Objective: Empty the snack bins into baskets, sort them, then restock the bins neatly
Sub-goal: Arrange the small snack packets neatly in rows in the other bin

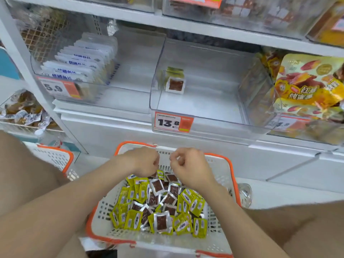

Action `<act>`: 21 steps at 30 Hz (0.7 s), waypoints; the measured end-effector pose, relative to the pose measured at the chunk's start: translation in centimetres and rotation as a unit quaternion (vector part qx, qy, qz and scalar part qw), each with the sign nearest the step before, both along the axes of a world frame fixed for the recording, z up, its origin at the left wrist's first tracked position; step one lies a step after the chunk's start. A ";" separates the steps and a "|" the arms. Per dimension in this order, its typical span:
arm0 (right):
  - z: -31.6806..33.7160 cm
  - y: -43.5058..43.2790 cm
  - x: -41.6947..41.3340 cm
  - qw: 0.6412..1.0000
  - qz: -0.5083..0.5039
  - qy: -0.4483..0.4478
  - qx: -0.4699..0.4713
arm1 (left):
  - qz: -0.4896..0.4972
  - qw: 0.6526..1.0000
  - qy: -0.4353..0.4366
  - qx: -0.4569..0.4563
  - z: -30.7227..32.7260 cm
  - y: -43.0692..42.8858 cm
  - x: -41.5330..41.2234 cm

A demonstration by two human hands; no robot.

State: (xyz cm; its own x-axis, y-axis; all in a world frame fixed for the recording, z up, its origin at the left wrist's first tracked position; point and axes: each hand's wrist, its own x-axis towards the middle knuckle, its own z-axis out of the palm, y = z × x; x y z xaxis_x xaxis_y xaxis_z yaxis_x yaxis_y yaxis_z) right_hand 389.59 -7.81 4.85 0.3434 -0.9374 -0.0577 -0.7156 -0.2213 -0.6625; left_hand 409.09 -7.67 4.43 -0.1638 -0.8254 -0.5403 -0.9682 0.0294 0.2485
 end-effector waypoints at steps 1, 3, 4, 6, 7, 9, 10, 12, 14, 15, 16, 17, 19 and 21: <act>-2.9 0.1 -0.9 0.998 -0.005 0.033 0.052 | 0.005 1.000 0.007 0.024 -1.7 0.0 0.1; -8.1 0.0 -3.1 0.986 -0.029 0.073 0.148 | 0.024 0.998 0.027 0.058 -5.1 0.1 0.5; -10.4 0.0 -4.0 0.978 -0.041 0.093 0.182 | 0.040 0.996 0.039 0.070 -6.5 0.3 0.8; -13.7 0.0 -4.9 0.965 -0.051 0.130 0.222 | 0.089 0.991 0.043 0.086 -9.7 0.8 1.5; -15.0 -0.1 -5.1 0.960 -0.053 0.139 0.238 | 0.106 0.990 0.029 0.086 -11.3 1.0 1.7; -17.3 -0.5 -4.8 0.951 -0.055 0.140 0.269 | 0.118 0.988 -0.019 0.093 -14.4 1.5 2.4; -18.4 -0.7 -4.6 0.947 -0.061 0.132 0.286 | 0.107 0.987 -0.045 0.107 -15.5 1.8 2.6; -20.7 -0.4 -4.2 0.937 -0.092 0.105 0.322 | 0.064 0.982 -0.090 0.154 -16.1 2.4 2.3; -22.8 0.4 -4.3 0.931 -0.133 0.105 0.325 | 0.038 0.969 -0.100 0.222 -16.6 2.8 2.1; -23.6 0.9 -4.6 0.931 -0.157 0.124 0.305 | 0.036 0.963 -0.097 0.249 -17.1 3.1 2.1; -24.4 1.3 -5.0 0.932 -0.179 0.148 0.279 | 0.035 0.959 -0.099 0.265 -17.7 3.5 2.1; -25.1 1.6 -5.3 0.933 -0.192 0.161 0.260 | 0.026 0.957 -0.103 0.269 -17.9 4.0 1.9; -26.3 1.6 -5.9 0.935 -0.186 0.148 0.263 | 0.010 0.964 -0.109 0.242 -18.7 4.7 1.7; -27.3 1.2 -6.3 0.934 -0.152 0.134 0.296 | 0.025 0.976 -0.078 0.203 -19.8 4.8 1.4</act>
